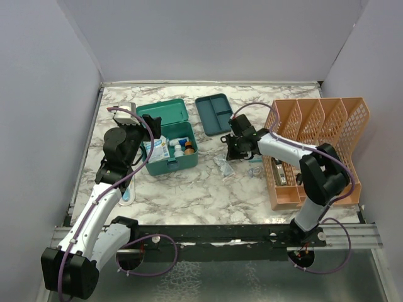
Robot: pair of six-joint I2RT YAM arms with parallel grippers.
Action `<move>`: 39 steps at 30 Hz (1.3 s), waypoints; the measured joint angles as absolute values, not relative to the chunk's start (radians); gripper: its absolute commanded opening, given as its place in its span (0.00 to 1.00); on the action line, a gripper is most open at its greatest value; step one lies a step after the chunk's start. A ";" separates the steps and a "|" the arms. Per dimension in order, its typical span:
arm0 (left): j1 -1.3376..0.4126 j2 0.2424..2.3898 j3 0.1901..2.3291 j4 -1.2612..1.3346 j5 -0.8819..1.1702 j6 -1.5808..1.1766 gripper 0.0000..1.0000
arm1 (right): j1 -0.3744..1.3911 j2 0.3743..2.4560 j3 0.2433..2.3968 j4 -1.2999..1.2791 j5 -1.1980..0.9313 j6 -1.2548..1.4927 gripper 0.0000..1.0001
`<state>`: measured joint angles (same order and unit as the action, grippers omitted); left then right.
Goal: Organize the medicine kit
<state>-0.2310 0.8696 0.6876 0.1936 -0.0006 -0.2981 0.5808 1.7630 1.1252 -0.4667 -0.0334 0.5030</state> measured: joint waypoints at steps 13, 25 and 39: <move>-0.231 0.867 0.681 0.193 -0.011 -0.298 0.72 | 0.581 1.576 1.125 -0.340 -0.117 0.493 0.01; -0.231 0.825 0.677 0.189 -0.101 -0.304 0.72 | 0.604 1.483 1.144 -0.199 -0.171 0.586 0.01; -0.231 0.695 0.687 0.132 -0.300 -0.366 0.72 | 0.883 1.724 1.477 -0.031 -0.070 0.770 0.01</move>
